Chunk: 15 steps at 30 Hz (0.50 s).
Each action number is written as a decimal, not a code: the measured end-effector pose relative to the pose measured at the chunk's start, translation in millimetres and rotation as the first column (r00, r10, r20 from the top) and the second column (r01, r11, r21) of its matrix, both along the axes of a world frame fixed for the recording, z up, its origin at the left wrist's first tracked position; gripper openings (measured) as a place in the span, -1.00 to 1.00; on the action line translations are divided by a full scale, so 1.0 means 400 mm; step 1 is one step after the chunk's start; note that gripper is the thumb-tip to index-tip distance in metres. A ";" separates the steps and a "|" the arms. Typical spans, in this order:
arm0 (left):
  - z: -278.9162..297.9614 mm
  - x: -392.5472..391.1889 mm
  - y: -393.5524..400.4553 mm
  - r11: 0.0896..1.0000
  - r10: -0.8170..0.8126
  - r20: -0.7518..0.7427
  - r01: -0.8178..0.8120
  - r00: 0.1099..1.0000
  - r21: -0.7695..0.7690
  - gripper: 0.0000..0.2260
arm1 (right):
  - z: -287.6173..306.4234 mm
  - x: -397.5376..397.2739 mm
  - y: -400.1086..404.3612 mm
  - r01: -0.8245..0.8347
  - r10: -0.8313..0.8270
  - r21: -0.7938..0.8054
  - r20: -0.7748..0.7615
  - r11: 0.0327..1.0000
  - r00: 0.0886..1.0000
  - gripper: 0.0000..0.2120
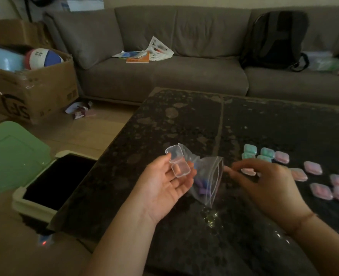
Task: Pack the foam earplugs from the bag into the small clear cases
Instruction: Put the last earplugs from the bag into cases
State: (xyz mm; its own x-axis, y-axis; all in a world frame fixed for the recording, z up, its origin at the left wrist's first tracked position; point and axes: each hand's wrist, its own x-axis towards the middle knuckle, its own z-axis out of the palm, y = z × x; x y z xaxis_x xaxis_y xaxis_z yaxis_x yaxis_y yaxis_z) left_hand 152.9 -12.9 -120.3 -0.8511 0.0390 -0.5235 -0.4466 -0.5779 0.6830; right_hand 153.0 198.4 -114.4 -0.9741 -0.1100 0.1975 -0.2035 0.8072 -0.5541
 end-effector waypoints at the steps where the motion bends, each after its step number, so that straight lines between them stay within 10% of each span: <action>1: 0.000 0.004 0.011 1.000 -0.027 -0.004 0.027 1.000 -0.006 -0.66 | 0.014 0.010 0.002 0.010 -0.009 -0.086 0.011 0.996 1.000 -0.87; 8: -0.006 0.023 0.064 0.977 -0.204 -0.050 0.201 0.978 -0.065 -0.66 | 0.023 0.021 -0.040 -0.052 0.121 -0.530 0.097 0.846 0.988 -0.84; 15: -0.018 0.028 0.085 0.954 -0.292 -0.071 0.286 0.954 -0.088 -0.65 | -0.001 0.009 -0.046 -0.096 0.118 -0.195 0.104 0.976 0.988 -0.82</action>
